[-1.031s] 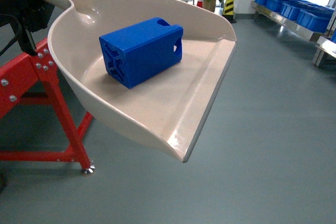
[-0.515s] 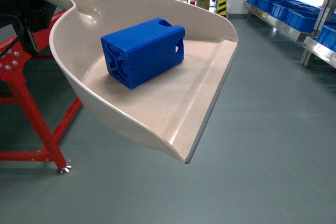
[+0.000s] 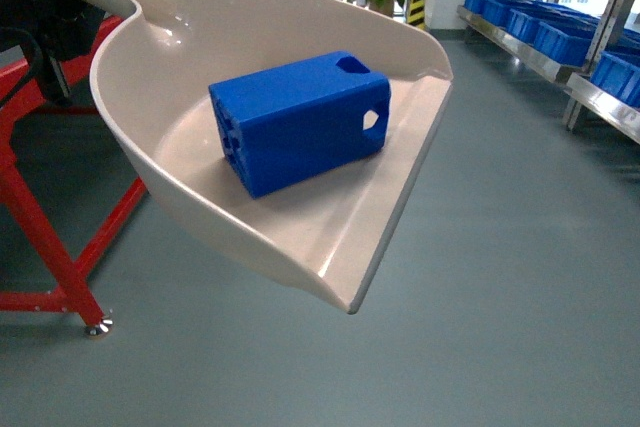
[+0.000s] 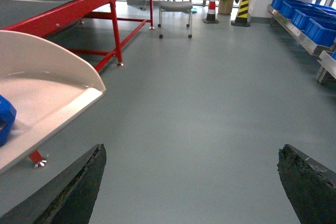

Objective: Place part in tray to right shelf

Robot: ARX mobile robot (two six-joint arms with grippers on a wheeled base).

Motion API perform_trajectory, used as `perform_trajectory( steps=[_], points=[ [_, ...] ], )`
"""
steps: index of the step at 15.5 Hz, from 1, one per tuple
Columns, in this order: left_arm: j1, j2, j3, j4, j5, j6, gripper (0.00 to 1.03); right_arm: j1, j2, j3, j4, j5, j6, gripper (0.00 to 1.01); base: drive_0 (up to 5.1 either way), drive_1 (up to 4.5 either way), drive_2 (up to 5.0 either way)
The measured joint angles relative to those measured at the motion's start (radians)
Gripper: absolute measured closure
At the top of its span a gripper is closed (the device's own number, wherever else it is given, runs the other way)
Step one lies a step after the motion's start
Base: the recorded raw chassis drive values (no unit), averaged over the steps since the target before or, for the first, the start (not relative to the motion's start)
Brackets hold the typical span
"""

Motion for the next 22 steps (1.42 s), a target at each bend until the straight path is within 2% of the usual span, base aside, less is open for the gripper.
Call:
perform_trajectory(
  steps=[22],
  points=[
    [0.002,0.003,0.000,-0.007,-0.003,0.001,0.91,0.000,0.002,0.001,-0.001,-0.001,0.000,0.03,0.0,4.29,-4.4]
  ],
)
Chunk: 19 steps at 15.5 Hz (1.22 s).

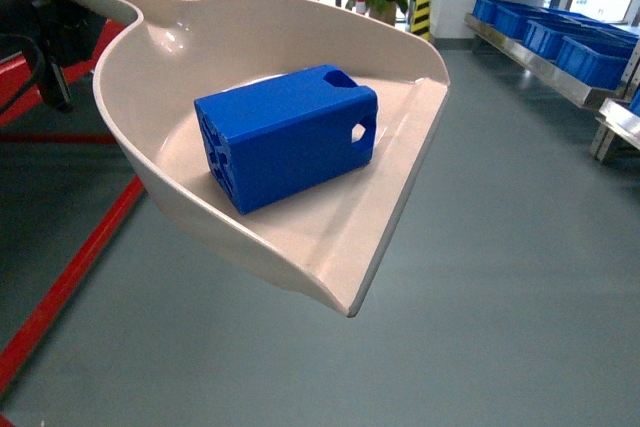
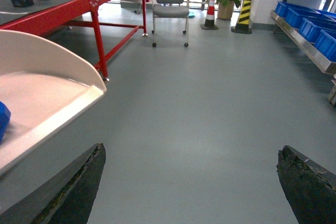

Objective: Place part in tray to right shelf

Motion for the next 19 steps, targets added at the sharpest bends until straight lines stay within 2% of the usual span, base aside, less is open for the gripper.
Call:
perform_trajectory(
  steps=[19],
  points=[
    [0.000,0.000,0.000,0.000,0.001,-0.001,0.91,0.000,0.000,0.001,-0.003,0.000,0.000,0.03,0.0,4.34,-4.3]
  ],
)
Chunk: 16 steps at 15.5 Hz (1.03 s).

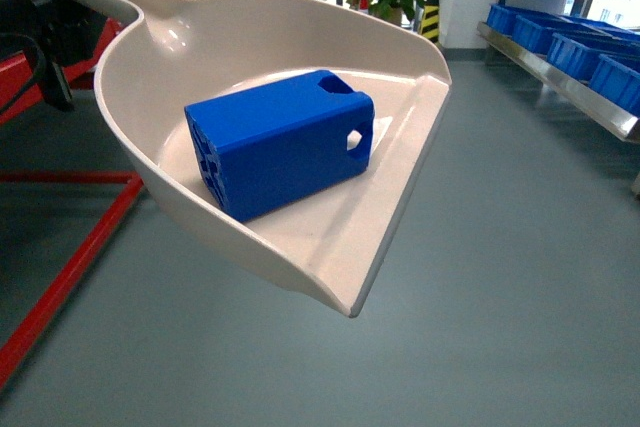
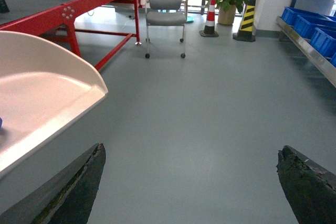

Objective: Place part in tray to right shelf

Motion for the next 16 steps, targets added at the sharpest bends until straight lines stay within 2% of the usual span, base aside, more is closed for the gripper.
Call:
perform_trajectory(
  steps=[16],
  points=[
    [0.001,0.000,0.000,0.004,0.000,0.000,0.91,0.000,0.000,0.001,-0.001,0.000,0.000,0.03,0.0,4.35,-4.3]
  ],
)
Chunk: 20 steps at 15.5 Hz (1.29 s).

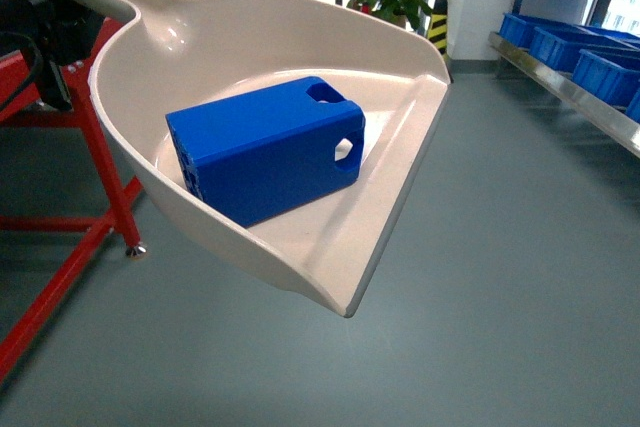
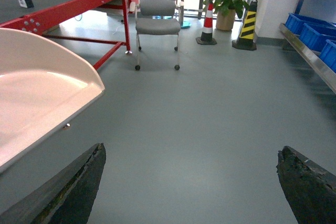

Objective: Place part in tray to right shelf

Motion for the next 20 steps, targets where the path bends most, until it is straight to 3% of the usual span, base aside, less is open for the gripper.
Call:
perform_trajectory(
  steps=[20],
  points=[
    [0.000,0.000,0.000,0.001,-0.001,0.001,0.91,0.000,-0.001,0.000,0.006,0.000,0.000,0.03,0.0,4.32,-4.3]
  ],
)
